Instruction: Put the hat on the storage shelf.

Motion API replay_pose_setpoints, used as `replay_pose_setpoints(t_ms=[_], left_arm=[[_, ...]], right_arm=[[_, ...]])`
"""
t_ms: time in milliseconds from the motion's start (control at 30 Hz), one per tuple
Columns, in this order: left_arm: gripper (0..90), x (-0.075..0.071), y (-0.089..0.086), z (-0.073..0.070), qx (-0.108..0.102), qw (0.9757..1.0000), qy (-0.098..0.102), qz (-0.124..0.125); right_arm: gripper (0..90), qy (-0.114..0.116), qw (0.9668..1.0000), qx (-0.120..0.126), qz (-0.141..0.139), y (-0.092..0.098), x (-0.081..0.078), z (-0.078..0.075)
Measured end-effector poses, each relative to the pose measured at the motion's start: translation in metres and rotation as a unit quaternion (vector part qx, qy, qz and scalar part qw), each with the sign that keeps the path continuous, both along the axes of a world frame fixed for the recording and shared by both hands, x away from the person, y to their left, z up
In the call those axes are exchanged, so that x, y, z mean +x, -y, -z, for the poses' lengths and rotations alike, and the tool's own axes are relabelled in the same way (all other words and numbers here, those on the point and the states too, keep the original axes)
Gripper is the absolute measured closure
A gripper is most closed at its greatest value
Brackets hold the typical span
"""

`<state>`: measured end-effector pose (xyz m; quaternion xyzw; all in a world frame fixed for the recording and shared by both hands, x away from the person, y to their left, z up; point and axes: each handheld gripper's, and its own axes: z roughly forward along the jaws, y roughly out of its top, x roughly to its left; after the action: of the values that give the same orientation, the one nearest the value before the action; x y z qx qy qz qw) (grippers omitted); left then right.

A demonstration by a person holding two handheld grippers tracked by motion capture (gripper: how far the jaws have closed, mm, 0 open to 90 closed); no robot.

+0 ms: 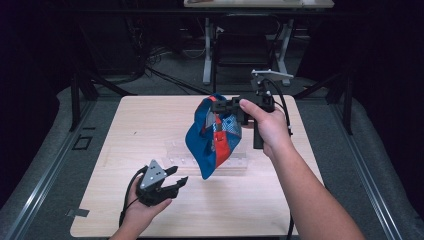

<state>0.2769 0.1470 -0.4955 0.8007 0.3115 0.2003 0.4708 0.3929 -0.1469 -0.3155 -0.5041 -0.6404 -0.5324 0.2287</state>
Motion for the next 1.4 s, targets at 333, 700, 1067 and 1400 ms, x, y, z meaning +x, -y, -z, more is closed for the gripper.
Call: replay_pose_setpoints(t_ms=[333, 700, 1067, 1400], left_arm=[[51.8, 0.000, 0.053, -0.013, 0.030, 0.9984, 0.020, 0.043], [80.2, 0.002, 0.057, -0.016, 0.057, 0.9969, 0.048, 0.024], [88.1, 0.021, 0.034, -0.015, 0.031, 0.9993, 0.020, 0.007], [88.2, 0.030, 0.033, -0.004, 0.027, 0.9996, 0.006, 0.000]], right_arm=[[78.7, 0.002, 1.0000, 0.006, 0.001, -0.006, 0.003, -0.002], [78.6, 0.004, 0.9999, 0.008, 0.005, -0.004, 0.002, -0.003], [78.6, 0.005, 1.0000, 0.004, 0.007, -0.005, 0.002, -0.001], [78.6, -0.004, 1.0000, 0.003, 0.003, -0.009, 0.006, 0.011]])
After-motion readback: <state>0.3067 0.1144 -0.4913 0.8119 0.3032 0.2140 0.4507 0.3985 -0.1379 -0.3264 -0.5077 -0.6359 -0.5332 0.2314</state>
